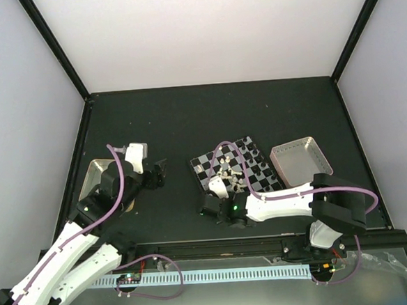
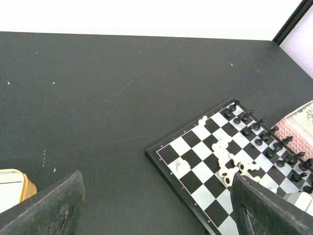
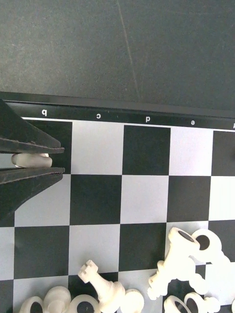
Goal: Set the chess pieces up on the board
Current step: Place the chess piece on the chessboard.
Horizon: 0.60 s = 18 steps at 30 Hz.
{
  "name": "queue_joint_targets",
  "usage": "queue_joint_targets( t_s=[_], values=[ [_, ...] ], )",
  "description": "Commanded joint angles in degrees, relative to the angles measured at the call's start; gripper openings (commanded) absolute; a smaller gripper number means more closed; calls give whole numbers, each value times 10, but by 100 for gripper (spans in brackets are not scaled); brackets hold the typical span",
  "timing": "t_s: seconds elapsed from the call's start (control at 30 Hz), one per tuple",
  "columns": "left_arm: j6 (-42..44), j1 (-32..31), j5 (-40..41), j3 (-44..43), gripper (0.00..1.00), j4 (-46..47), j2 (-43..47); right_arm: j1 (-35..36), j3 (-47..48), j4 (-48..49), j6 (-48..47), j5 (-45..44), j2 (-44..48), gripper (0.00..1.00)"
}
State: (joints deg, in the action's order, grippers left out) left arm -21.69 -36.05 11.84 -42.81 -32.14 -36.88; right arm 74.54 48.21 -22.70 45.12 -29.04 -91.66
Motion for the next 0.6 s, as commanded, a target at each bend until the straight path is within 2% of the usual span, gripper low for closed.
queue_joint_targets(
  t_s=[0.0,0.23,0.47,0.57],
  values=[
    [-2,3,10,-2,83,6,-10,-6,-11,37,0,7,-6,8],
    [-1,3,-1,-7,83,7,-31,-11,-9,42,-6,15,-6,10],
    [4,3,-8,-11,84,10,-37,-12,-3,7,3,23,27,30],
    [9,3,-8,-20,84,6,-43,-17,9,-4,-5,28,62,35]
  ],
)
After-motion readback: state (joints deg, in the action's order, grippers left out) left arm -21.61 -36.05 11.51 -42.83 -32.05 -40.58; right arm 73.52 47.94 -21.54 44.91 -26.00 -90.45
